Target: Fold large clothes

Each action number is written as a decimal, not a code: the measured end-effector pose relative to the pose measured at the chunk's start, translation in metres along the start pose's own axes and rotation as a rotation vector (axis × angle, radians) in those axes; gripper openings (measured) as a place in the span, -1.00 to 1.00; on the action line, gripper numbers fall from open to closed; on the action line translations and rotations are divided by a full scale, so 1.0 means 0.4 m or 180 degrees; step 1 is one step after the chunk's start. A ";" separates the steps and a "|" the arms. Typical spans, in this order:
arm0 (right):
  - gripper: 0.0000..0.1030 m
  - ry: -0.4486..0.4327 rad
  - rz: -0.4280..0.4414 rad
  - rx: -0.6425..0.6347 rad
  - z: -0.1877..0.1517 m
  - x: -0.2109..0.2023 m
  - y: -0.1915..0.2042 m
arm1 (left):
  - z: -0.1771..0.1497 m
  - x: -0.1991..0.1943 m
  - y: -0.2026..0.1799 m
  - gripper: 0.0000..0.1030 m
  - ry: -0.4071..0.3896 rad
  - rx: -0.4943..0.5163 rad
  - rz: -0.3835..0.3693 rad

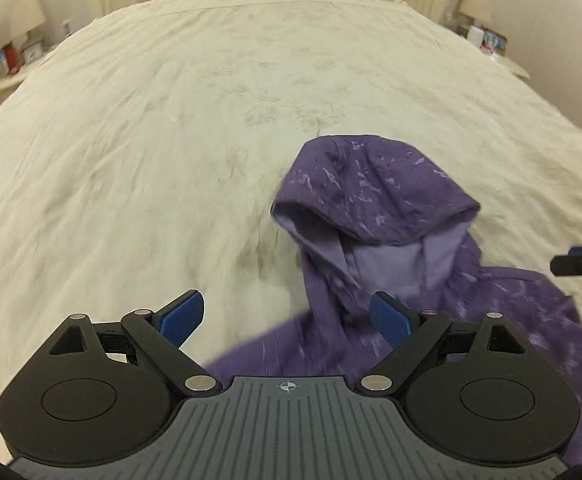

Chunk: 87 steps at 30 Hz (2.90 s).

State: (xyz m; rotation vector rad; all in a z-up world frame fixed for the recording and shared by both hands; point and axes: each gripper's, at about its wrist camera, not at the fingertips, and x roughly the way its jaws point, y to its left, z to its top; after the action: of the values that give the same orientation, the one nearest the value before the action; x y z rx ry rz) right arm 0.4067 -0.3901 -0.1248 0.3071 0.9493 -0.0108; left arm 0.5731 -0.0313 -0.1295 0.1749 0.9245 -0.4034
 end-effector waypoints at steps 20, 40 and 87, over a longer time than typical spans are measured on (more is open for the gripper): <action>0.31 0.0205 -0.0120 -0.0173 0.148 0.308 -0.029 | 0.139 0.306 -0.005 0.12 0.0097 0.0441 0.0141; -0.75 -0.0304 0.0095 -0.1001 0.168 0.222 0.067 | 0.020 0.165 0.050 -0.49 -0.0691 0.0493 0.0419; -0.68 0.0083 0.0632 0.0102 0.311 0.446 -0.039 | 0.216 0.446 0.112 -0.67 0.0404 -0.0028 -0.0848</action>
State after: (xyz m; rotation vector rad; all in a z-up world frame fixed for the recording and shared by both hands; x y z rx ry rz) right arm 0.6082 -0.4155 -0.2042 0.4308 0.9417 0.1601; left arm 0.7506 -0.0646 -0.2227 0.0693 1.0787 -0.6399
